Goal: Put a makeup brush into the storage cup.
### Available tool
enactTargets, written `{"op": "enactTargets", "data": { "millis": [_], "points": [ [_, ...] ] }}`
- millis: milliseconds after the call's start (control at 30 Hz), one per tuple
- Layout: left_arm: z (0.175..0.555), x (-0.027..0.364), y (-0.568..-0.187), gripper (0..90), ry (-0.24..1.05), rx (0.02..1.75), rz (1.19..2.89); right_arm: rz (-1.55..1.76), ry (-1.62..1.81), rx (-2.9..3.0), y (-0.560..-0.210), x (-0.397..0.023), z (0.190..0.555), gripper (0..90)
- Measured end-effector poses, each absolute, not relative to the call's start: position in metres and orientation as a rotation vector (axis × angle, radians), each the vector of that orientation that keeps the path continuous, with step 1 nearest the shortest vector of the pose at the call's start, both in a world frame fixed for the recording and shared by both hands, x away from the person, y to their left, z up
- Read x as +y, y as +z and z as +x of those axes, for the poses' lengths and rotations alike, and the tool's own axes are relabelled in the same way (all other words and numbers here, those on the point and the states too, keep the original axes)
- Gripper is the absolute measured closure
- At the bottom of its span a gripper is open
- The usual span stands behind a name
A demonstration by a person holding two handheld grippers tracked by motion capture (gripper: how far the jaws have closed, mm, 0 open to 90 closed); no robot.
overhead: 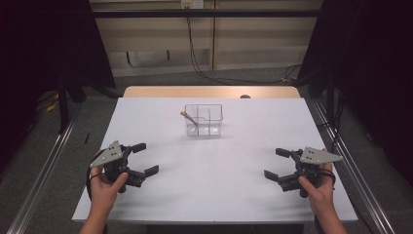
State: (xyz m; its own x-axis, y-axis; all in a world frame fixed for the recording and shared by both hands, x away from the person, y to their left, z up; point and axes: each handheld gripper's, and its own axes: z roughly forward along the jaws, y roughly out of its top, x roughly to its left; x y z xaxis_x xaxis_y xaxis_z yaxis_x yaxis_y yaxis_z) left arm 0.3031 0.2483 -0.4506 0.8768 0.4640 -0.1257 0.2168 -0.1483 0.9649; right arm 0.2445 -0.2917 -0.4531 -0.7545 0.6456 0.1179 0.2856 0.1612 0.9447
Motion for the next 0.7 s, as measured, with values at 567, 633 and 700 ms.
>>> {"op": "enactTargets", "data": {
  "millis": [567, 633, 700],
  "points": [
    [0.298, 0.263, -0.449, 1.1, 0.264, 0.532, 1.724, 0.895, 1.613, 2.131, -0.454, -0.294, 0.244, 5.5],
    [0.297, 0.264, -0.448, 1.1, 0.264, 0.528, 1.72, 0.898, 1.611, 2.129, -0.454, -0.295, 0.244, 5.5],
    [0.297, 0.265, -0.448, 1.1, 0.263, 0.528, 1.714, 0.903, 1.611, 2.127, -0.455, -0.296, 0.244, 5.5]
  ]
}}
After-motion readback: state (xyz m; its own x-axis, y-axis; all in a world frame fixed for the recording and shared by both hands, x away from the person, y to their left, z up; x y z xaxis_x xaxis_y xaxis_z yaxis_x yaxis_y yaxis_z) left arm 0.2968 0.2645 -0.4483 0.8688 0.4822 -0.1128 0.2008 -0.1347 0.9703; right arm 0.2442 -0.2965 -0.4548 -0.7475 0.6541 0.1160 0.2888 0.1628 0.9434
